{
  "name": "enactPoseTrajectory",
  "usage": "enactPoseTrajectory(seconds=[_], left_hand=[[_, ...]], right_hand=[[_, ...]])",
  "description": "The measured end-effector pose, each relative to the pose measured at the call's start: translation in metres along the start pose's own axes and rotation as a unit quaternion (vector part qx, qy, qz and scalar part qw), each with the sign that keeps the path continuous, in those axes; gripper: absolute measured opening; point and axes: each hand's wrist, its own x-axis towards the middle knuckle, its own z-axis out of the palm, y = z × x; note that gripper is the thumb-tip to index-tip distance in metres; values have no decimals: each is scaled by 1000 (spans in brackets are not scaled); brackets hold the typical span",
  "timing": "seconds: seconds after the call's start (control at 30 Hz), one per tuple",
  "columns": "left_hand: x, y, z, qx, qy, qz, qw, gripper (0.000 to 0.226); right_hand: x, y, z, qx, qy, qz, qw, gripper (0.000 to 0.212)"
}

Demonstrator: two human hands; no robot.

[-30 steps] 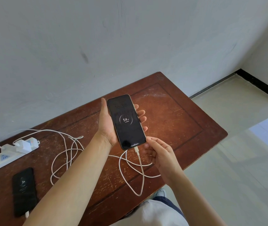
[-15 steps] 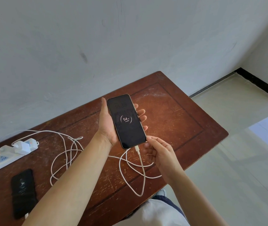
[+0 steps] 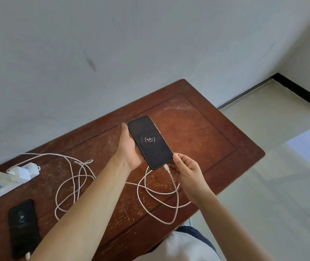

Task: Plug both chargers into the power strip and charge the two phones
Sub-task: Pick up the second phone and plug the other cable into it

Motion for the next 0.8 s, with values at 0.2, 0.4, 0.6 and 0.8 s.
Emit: enactPoseTrajectory(seconds=[0.2,0.4,0.6,0.8], left_hand=[[21,-19,-14,37,88,34,995,45],[48,-32,-24,198,142,50,969,30],[82,-45,-29,199,179,-16,963,26],[96,-52,-22,153,180,-25,971,38]], right_hand=[[40,11,-13,-36,38,22,998,24],[89,28,-28,-93,57,80,991,21],[131,40,-46,-150,84,127,977,16],[153,49,-59,-187,134,129,965,11]])
